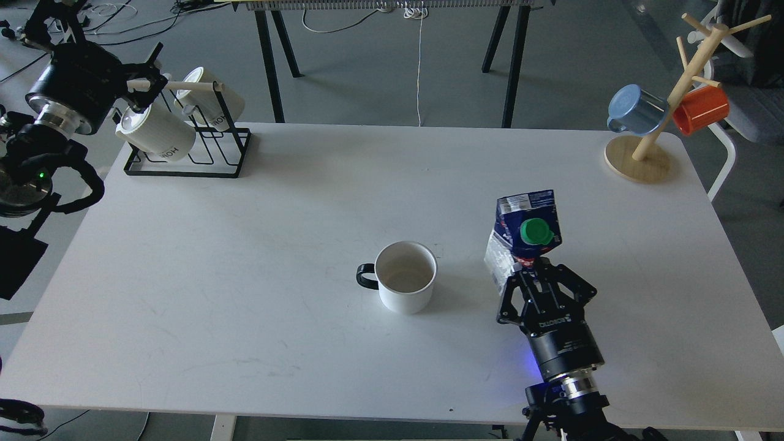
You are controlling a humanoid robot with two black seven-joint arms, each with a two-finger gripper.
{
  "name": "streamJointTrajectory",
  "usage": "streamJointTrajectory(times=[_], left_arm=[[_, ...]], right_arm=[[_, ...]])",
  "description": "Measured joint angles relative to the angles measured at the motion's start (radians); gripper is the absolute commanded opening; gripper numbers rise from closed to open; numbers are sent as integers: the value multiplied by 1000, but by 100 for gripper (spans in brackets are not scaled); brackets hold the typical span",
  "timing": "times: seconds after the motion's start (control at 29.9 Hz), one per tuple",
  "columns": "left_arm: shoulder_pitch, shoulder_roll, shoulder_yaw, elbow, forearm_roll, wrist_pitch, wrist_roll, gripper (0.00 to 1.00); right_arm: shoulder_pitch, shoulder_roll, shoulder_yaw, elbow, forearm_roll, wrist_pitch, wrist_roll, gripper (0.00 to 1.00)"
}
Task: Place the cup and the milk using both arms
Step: 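Slide the milk carton toward the white mug with the right gripper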
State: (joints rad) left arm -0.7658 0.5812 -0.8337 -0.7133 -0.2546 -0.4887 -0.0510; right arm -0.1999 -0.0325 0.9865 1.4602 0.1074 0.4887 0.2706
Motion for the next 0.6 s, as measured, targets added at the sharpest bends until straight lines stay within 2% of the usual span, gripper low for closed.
streamJointTrajectory(times=[0.5, 0.6], left_arm=[[0, 12, 27, 2, 0, 0, -1, 99], [1, 13, 27, 2, 0, 0, -1, 100]], right_arm=[[53, 33, -88, -156, -31, 1, -7, 21], [67, 33, -91, -168, -31, 1, -7, 24]])
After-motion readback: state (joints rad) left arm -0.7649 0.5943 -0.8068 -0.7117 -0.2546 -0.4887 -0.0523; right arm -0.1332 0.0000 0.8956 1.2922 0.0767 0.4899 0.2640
